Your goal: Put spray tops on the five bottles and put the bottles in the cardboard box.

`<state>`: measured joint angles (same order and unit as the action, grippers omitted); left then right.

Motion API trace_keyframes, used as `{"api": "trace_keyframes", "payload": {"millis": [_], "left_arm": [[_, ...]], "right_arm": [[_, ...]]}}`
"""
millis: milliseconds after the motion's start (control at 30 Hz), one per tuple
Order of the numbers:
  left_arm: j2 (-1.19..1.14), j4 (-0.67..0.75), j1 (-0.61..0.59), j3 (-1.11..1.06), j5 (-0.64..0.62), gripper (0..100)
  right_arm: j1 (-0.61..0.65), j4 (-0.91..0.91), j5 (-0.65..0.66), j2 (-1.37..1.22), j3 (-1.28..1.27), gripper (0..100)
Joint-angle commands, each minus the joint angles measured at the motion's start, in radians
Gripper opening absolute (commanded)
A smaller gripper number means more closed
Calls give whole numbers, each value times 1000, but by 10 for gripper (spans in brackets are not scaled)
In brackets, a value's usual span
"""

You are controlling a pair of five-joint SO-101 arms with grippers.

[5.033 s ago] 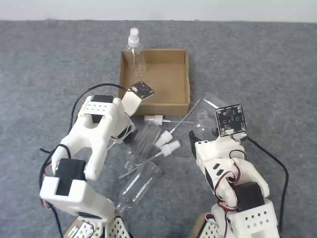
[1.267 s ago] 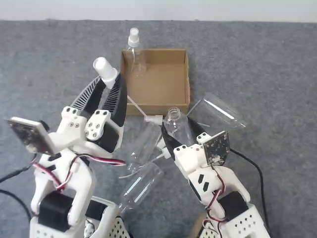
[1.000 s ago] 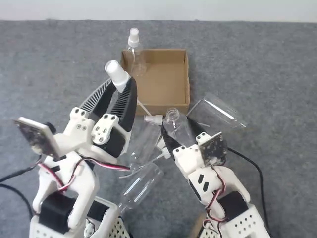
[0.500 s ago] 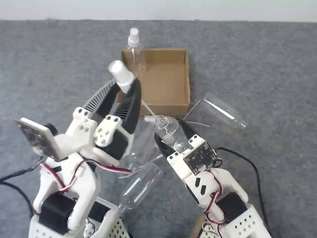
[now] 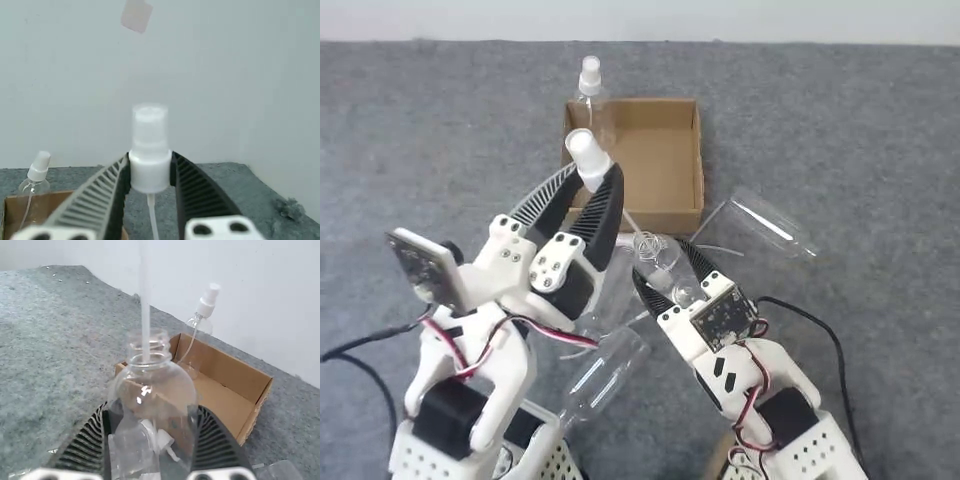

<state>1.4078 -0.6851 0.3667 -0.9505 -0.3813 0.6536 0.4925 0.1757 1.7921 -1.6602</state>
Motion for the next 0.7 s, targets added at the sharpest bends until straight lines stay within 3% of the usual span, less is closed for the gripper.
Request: {"api": "trace_keyframes", "payload": {"millis": [0,367,667], "left_arm": [[2,38,9,-25,11,13],[6,38,101,-99,61,13],[8,44,-2,-2,58,13]], "right_arm": [[5,-39,14,22,-23,7],[5,-41,14,22,-23,7],[5,-41,14,22,-23,7]]}}
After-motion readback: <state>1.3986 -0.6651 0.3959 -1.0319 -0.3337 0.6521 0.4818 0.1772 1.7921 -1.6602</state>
